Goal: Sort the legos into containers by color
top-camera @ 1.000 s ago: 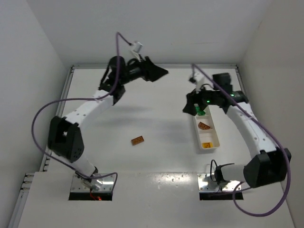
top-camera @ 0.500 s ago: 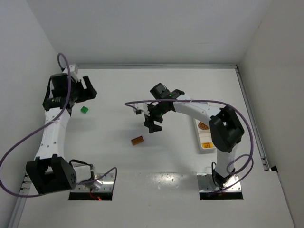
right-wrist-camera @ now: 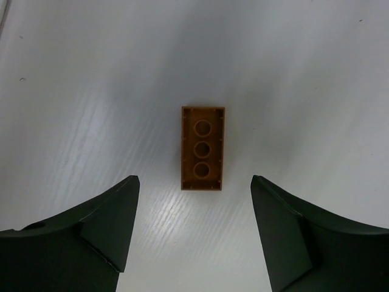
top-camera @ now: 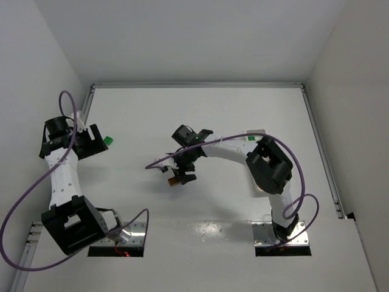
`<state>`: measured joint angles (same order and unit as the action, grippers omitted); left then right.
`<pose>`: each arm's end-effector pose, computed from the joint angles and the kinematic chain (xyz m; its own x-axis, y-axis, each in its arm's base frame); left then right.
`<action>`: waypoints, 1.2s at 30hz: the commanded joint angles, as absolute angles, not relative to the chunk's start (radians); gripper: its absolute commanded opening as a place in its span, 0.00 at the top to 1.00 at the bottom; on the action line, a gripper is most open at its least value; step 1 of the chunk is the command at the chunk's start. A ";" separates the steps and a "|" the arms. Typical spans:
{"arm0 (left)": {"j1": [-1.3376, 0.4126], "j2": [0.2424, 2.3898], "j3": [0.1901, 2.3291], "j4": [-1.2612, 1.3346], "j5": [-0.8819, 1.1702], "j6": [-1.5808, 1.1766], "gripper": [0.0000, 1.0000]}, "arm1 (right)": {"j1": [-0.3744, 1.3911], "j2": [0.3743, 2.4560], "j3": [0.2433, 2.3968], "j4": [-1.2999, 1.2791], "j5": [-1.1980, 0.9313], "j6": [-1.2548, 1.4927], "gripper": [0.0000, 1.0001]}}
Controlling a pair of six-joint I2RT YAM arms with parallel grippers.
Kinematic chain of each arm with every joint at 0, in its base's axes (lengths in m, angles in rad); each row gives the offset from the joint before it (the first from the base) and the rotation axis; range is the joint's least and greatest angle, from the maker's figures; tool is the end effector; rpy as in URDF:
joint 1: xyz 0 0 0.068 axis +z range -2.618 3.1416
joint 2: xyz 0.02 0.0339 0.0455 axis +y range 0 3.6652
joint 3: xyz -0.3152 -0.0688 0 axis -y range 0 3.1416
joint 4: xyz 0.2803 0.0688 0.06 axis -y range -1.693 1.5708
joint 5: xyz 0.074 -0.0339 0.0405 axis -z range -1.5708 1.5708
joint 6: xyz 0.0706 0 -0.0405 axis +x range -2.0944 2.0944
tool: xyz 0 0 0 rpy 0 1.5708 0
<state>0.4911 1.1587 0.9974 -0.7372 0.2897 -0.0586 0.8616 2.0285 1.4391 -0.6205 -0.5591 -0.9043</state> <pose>0.2461 0.1087 0.3057 -0.6715 -0.4227 -0.6086 -0.3350 0.9058 -0.2596 0.2795 0.3833 0.1651 0.2249 -0.7611 -0.6084 -0.9520 -0.3046 0.0293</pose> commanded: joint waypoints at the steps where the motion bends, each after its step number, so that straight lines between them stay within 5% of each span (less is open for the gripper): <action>1: 0.528 1.210 1.002 -0.747 0.353 -0.015 0.17 | 0.879 2.054 1.436 -0.522 -0.542 -0.894 0.26; 20: 0.586 1.459 1.078 -0.658 0.500 -0.037 0.17 | 0.945 2.132 1.410 -0.453 -0.424 -0.802 0.42; 28: 0.535 1.592 1.100 -0.562 0.508 -0.116 0.17 | 0.945 2.175 1.439 -0.433 -0.325 -0.741 0.70; 36: 0.443 1.661 1.156 -0.408 0.376 -0.198 0.19 | 0.945 2.174 1.430 -0.410 -0.316 -0.709 0.81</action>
<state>0.4786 1.6554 1.1004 -0.5201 0.4278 -0.1547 0.9405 2.1334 1.4368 -0.4427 -0.3870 -0.7216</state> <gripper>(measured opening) 0.809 0.348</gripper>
